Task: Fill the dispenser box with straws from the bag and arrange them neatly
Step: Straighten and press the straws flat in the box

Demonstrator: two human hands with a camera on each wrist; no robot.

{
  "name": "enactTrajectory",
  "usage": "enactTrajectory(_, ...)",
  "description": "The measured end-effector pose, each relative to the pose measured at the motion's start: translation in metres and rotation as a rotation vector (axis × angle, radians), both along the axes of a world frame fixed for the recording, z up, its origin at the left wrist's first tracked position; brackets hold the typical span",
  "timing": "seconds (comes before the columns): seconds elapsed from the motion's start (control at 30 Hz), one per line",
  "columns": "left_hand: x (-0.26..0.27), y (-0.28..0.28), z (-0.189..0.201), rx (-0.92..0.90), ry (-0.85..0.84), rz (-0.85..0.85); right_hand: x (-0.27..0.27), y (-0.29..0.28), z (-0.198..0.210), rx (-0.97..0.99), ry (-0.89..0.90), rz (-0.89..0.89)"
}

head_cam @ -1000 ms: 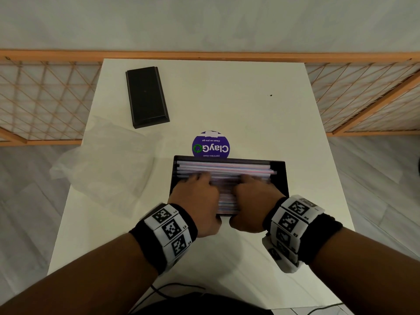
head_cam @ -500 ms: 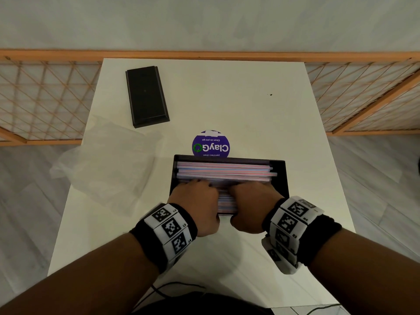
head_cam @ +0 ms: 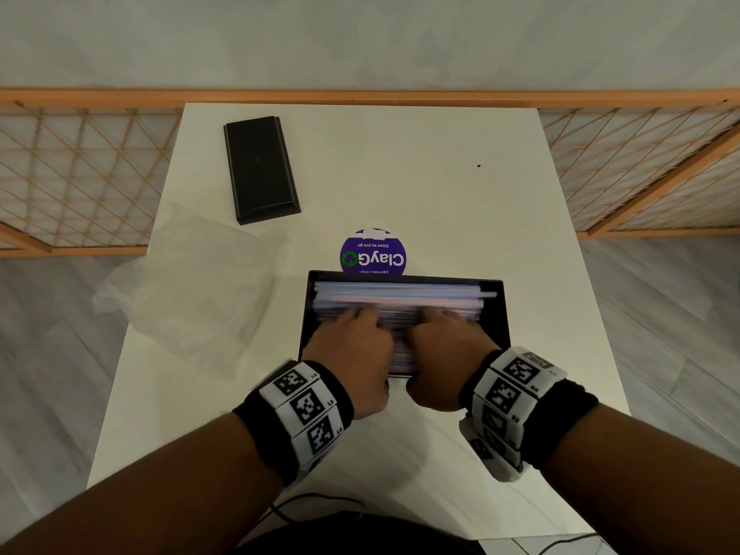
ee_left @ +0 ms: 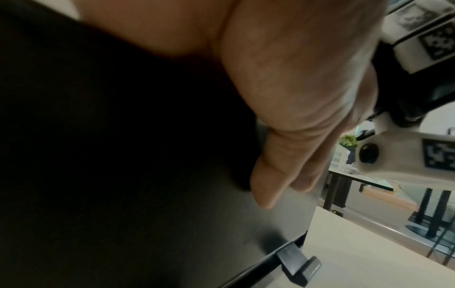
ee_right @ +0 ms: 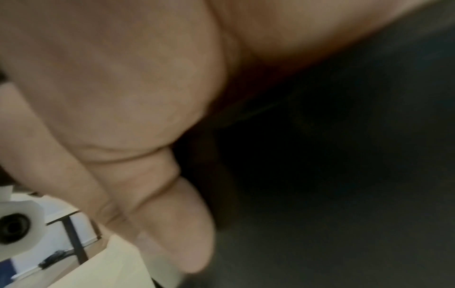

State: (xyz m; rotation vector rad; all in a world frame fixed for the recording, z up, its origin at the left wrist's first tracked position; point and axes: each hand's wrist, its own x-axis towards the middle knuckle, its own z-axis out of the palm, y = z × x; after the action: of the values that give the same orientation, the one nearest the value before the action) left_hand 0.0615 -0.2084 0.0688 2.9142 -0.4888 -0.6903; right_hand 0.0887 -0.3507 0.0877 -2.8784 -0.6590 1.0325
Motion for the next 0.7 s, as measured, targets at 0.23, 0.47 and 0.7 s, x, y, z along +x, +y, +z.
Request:
enactTrajectory(0.23, -0.002, 0.008, 0.001, -0.02, -0.024, 0.01, -0.003, -0.008, 0.001, -0.005, -0.054, -0.022)
enactTrajectory(0.47, -0.002, 0.009, -0.003, 0.032, -0.042, -0.028, -0.001, -0.006, 0.007, -0.081, -0.057, -0.008)
enactTrajectory(0.7, 0.0, 0.008, -0.002, -0.039, 0.029, 0.003, 0.001, 0.0, 0.004, -0.056, 0.069, -0.026)
